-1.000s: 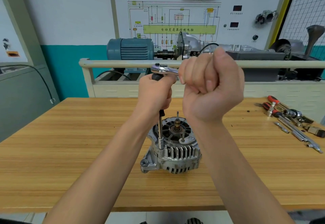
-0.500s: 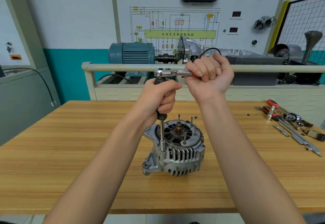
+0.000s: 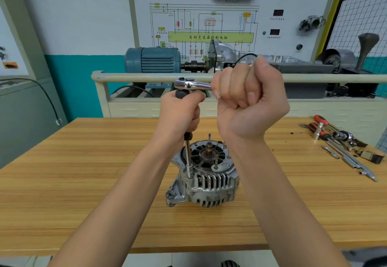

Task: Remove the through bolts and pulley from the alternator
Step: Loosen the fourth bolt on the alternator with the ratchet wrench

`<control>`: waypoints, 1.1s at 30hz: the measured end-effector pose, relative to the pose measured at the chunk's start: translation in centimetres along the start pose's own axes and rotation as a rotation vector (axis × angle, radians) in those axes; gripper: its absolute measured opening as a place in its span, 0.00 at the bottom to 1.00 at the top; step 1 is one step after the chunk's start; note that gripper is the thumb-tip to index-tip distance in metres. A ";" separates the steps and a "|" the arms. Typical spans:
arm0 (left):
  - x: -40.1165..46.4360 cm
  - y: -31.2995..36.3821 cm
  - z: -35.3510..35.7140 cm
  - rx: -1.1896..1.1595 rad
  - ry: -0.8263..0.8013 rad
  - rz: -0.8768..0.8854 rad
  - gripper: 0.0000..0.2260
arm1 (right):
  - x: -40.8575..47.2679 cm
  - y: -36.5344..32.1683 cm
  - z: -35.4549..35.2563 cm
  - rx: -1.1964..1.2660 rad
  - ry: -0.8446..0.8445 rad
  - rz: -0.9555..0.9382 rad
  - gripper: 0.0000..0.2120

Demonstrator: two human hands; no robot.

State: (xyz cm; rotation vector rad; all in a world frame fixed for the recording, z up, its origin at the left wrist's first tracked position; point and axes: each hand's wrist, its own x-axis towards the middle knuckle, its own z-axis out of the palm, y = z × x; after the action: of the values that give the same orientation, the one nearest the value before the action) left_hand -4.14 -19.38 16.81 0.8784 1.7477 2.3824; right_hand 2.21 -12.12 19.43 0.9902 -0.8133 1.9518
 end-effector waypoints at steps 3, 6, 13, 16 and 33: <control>-0.1 0.1 -0.9 -0.018 -0.117 0.000 0.19 | 1.1 -0.4 -1.5 0.157 0.071 0.152 0.24; -0.1 0.3 -1.5 -0.095 -0.340 -0.058 0.16 | 2.5 -0.2 -3.2 0.412 0.248 0.339 0.23; 0.0 0.1 -0.8 -0.064 -0.377 -0.120 0.23 | 3.1 0.1 -4.3 0.575 0.421 0.368 0.23; -0.3 0.0 -0.5 -0.036 -0.266 -0.086 0.25 | 2.1 -0.6 -3.2 0.439 0.371 0.274 0.22; 0.0 0.5 -1.2 -0.090 -0.440 -0.122 0.17 | 3.7 0.1 -4.5 0.542 0.347 0.459 0.24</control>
State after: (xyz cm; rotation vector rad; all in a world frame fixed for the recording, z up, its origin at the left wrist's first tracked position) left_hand -4.63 -20.57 17.00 1.1398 1.4657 1.9808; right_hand -0.84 -7.23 20.32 0.7567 -0.3278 2.7359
